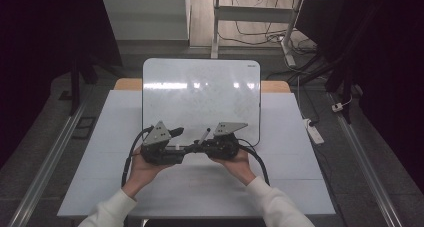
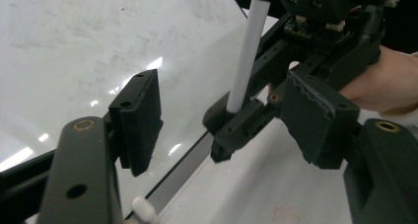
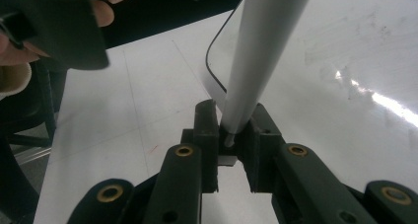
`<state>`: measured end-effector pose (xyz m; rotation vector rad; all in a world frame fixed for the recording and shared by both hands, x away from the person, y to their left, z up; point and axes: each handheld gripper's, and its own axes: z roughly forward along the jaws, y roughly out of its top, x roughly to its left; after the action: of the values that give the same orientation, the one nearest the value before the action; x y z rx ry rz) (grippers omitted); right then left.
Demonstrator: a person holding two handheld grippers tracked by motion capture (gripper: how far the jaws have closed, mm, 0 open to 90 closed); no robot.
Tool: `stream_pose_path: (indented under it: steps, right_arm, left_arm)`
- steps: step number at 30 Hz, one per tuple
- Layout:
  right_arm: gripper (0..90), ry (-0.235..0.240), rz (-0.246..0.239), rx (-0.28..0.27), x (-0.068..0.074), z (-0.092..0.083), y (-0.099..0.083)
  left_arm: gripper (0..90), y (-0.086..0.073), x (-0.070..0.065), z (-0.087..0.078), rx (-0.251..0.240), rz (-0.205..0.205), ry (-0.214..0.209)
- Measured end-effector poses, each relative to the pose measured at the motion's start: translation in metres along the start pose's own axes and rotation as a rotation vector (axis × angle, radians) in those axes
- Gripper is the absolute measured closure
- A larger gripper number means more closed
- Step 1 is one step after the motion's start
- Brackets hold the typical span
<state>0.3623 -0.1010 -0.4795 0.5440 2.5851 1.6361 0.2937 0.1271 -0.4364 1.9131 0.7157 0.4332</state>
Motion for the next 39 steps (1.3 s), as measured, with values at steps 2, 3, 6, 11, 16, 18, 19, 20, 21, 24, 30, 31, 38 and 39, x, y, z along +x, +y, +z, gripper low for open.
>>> stream_pose_path:
  steps: [2,3,6,11,16,18,19,20,21,24,30,31,38,39]
  right_arm:
    - [77.7,0.000,-0.001,0.003,0.000,0.000,0.000]
    - [77.7,0.001,-0.001,0.004,0.000,0.000,0.000]
    - [77.7,0.004,0.003,0.005,0.000,0.001,0.000]
    - [77.7,0.008,0.002,0.007,0.000,0.002,-0.001]
    - [77.7,0.014,0.007,0.009,0.001,0.003,-0.001]
    - [77.7,0.017,0.007,0.007,0.001,0.003,-0.001]
    - [77.7,0.018,0.007,0.006,0.001,0.002,-0.001]
    - [77.7,0.019,0.008,0.006,0.001,0.002,-0.001]
    - [77.7,0.020,0.009,0.006,0.001,0.002,-0.001]
    - [77.7,0.021,0.013,0.010,0.001,0.003,-0.001]
    - [77.7,0.025,0.016,0.016,0.001,0.003,-0.002]
    - [77.7,0.025,0.016,0.017,0.001,0.004,-0.002]
    - [77.3,0.027,0.013,0.006,0.003,0.004,-0.002]
    - [77.0,0.025,0.009,0.003,0.003,0.003,-0.002]
  left_arm:
    - [34.7,0.003,-0.001,0.004,0.000,0.005,-0.005]
    - [35.5,0.004,-0.001,0.006,-0.001,0.008,-0.008]
    - [39.2,0.007,-0.002,0.014,0.004,0.018,-0.020]
    - [52.3,0.010,-0.003,0.025,0.012,0.043,-0.042]
    - [64.8,0.013,-0.004,0.031,0.012,0.059,-0.047]
    - [69.0,0.013,-0.005,0.031,0.013,0.068,-0.042]
    - [70.4,0.013,-0.005,0.031,0.013,0.069,-0.044]
    - [71.6,0.013,-0.004,0.031,0.013,0.067,-0.047]
    - [72.7,0.013,-0.004,0.031,0.014,0.066,-0.049]
    - [76.9,0.012,-0.004,0.031,0.020,0.072,-0.057]
    - [81.1,0.011,-0.003,0.031,0.030,0.086,-0.056]
    - [81.3,0.011,-0.003,0.030,0.031,0.086,-0.056]
    - [81.6,0.012,-0.001,0.026,0.020,0.067,-0.059]
    - [81.6,0.012,0.000,0.025,0.016,0.063,-0.060]
